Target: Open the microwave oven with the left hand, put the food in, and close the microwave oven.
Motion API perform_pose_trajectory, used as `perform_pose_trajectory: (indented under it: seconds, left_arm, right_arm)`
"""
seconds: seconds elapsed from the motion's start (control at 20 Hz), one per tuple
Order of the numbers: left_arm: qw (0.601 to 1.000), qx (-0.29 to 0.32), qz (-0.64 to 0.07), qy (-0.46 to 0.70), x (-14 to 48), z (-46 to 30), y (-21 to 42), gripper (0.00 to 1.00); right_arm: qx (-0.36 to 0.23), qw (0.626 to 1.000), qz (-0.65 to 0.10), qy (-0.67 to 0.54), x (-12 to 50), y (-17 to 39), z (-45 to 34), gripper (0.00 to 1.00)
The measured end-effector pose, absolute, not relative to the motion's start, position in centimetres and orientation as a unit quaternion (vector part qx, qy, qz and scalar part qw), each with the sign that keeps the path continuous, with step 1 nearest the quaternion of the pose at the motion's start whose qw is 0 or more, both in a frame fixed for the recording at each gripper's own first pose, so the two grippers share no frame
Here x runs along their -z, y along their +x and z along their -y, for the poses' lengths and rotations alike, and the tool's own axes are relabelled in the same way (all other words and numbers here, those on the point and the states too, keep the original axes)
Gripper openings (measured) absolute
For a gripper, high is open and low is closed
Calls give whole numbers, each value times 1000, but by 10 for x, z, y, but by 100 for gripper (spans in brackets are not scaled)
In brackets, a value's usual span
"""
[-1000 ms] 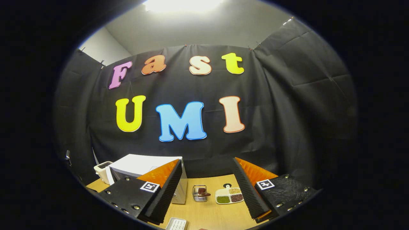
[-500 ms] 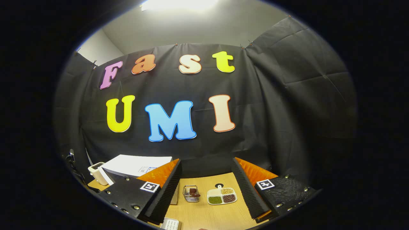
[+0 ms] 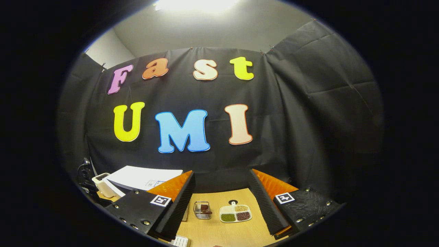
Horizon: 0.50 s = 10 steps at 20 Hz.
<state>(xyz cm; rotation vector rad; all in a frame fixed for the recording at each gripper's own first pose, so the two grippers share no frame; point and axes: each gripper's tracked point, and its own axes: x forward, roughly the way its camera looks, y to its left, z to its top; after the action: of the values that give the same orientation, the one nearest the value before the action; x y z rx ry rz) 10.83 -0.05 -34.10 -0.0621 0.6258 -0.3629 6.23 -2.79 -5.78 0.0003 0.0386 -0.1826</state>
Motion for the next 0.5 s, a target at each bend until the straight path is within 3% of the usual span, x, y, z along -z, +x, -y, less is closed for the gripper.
perform_pose_trajectory:
  seconds: [0.5]
  left_arm:
    - [937,149,-310,-62,353,9,167,7]
  right_arm:
    - [90,996,-23,-11,61,69,28,94]
